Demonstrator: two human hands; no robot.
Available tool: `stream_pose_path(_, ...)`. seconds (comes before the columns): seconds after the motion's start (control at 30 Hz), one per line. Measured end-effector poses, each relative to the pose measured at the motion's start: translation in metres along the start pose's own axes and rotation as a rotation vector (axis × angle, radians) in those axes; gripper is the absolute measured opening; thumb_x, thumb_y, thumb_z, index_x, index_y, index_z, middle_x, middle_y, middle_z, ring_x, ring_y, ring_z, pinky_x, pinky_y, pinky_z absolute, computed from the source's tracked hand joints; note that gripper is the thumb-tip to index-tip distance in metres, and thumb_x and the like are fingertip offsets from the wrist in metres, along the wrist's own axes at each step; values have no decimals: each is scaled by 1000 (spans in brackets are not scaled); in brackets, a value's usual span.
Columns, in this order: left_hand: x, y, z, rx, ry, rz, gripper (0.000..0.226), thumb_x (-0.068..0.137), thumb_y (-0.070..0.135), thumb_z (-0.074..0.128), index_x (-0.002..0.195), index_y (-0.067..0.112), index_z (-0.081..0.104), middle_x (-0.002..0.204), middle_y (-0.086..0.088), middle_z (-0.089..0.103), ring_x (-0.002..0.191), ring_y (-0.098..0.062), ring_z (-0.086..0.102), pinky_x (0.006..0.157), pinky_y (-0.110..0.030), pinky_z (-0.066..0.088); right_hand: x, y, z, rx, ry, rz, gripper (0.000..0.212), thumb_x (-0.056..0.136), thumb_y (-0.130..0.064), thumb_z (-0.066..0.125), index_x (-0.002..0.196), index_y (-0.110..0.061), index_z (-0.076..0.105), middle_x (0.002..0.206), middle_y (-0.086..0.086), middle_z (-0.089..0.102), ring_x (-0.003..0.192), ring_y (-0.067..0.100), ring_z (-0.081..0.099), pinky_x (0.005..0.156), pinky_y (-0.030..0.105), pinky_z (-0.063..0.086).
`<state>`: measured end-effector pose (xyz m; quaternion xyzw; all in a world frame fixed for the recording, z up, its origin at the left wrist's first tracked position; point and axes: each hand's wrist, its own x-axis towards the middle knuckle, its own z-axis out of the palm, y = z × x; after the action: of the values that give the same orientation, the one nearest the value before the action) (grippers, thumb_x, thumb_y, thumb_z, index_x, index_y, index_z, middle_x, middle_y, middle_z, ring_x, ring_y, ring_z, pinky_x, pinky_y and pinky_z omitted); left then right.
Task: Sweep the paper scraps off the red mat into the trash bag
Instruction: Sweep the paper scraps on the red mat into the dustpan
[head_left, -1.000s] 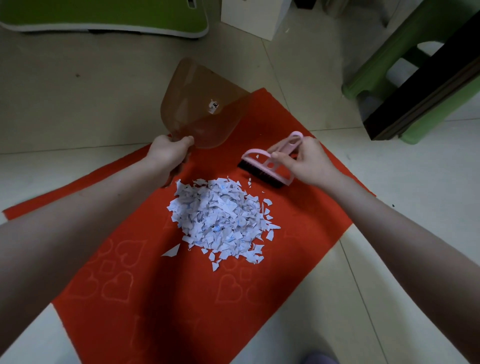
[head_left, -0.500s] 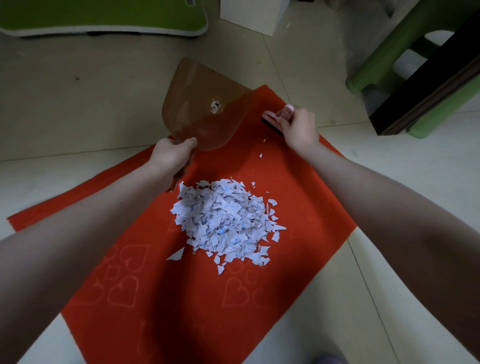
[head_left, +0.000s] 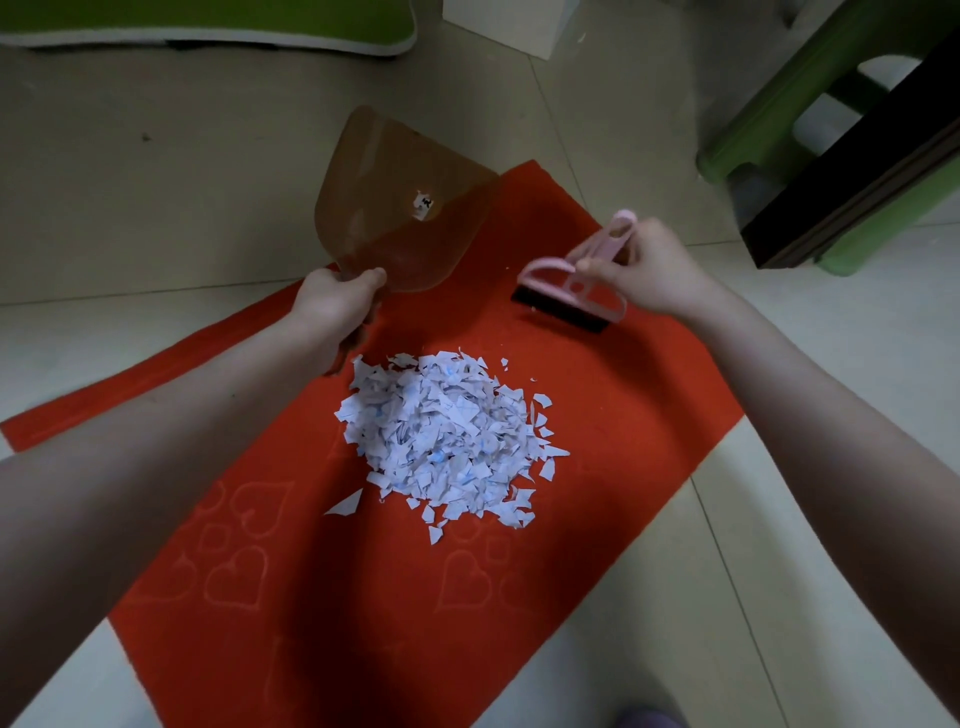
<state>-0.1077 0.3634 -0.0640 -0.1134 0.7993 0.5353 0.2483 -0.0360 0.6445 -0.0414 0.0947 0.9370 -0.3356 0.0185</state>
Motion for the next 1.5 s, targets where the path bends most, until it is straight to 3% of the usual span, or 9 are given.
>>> stream_pose_path(0.17, 1, -1, 8, 17, -20, -9, 34, 94, 31, 56, 66, 14, 49, 58, -2, 45, 43, -15, 36, 44, -24, 28, 23, 9, 22, -31, 318, 123, 17, 88, -16, 61, 99, -14, 74, 96, 3, 72, 86, 8, 65, 71, 19, 42)
stream_pose_path(0.37, 3, -4, 8, 18, -36, -20, 33, 94, 33, 55, 67, 15, 50, 59, -1, 45, 44, -15, 37, 42, -22, 27, 50, 4, 49, -120, 212, 165, 19, 87, -24, 59, 99, -17, 72, 100, 8, 72, 96, 25, 65, 79, 33, 49)
stream_pose_path(0.6, 5, -6, 3, -23, -10, -19, 35, 95, 30, 55, 64, 15, 49, 57, -2, 43, 34, -11, 33, 32, -9, 22, 11, -12, 28, -62, -231, 2, 10, 87, -14, 65, 92, -20, 72, 92, 0, 72, 90, 15, 67, 86, 32, 51)
stream_pose_path(0.93, 6, -6, 10, -11, -34, -33, 35, 95, 29, 55, 65, 13, 49, 58, -3, 43, 28, -10, 33, 31, -9, 23, 24, 5, 32, -36, 317, 138, 18, 88, -20, 61, 100, -17, 74, 96, 6, 73, 90, 16, 65, 72, 23, 42)
stream_pose_path(1.07, 5, -7, 10, -15, -40, -34, 35, 96, 28, 54, 65, 13, 48, 58, -3, 42, 33, -11, 34, 33, -8, 23, 45, 3, 51, -107, 270, 140, 20, 86, -24, 58, 99, -19, 73, 98, 8, 73, 96, 26, 66, 79, 32, 47)
stream_pose_path(1.23, 4, -8, 6, -15, -36, -40, 34, 96, 28, 54, 66, 13, 48, 58, -3, 42, 42, -15, 32, 32, -10, 22, 38, -5, 50, -228, -97, 5, 16, 86, -19, 62, 98, -17, 73, 100, 6, 73, 97, 22, 66, 83, 29, 47)
stream_pose_path(1.33, 6, -9, 6, -12, -25, -45, 33, 95, 30, 55, 68, 13, 49, 58, -3, 43, 42, -15, 33, 33, -8, 22, 19, -7, 24, -22, -241, 18, 13, 88, -10, 64, 98, -14, 71, 99, 6, 71, 88, 11, 67, 88, 30, 50)
stream_pose_path(1.43, 7, -10, 6, 5, -35, -50, 34, 95, 30, 54, 67, 13, 49, 58, -2, 43, 39, -14, 33, 32, -10, 23, 5, -5, 1, 50, -147, 62, 16, 90, -7, 62, 105, -6, 68, 102, 8, 69, 76, -3, 62, 83, 22, 49)
stream_pose_path(1.5, 6, -11, 8, 20, -45, -55, 34, 96, 30, 54, 67, 13, 50, 57, -3, 43, 36, -13, 33, 31, -9, 23, 8, -4, 1, -20, -1, 80, 19, 90, -9, 61, 107, -4, 69, 104, 10, 69, 84, 8, 63, 83, 25, 47)
